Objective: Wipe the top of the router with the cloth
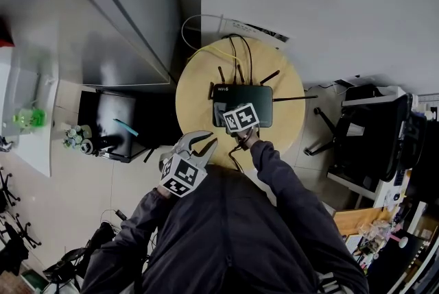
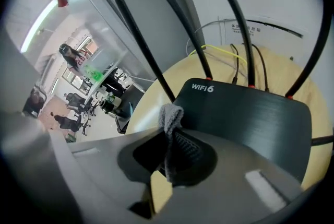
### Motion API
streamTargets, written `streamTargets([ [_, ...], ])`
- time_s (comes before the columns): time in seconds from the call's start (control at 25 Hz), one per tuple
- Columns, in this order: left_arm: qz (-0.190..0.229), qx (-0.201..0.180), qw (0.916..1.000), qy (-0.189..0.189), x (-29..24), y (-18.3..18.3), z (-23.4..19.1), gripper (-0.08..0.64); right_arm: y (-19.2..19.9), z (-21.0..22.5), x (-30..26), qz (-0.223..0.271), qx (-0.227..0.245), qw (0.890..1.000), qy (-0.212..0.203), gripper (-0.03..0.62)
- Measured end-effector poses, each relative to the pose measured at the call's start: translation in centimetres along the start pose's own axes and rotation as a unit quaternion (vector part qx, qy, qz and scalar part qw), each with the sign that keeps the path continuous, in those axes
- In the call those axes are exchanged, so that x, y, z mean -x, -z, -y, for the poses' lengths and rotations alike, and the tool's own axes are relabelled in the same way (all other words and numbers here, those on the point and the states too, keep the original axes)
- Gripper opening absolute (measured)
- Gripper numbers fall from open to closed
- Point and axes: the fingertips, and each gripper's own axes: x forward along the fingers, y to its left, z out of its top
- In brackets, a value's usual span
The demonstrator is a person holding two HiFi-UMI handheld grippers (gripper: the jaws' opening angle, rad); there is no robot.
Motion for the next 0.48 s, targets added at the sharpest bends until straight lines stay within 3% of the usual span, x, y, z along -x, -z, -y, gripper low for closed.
streamTargets([
  [0.48,0.002,-0.002,1.0,0.005,-0.1,0.0,0.3,0.067,1.2,1.8,0.5,-0.01,-0.01,1.0,0.011,0.023],
])
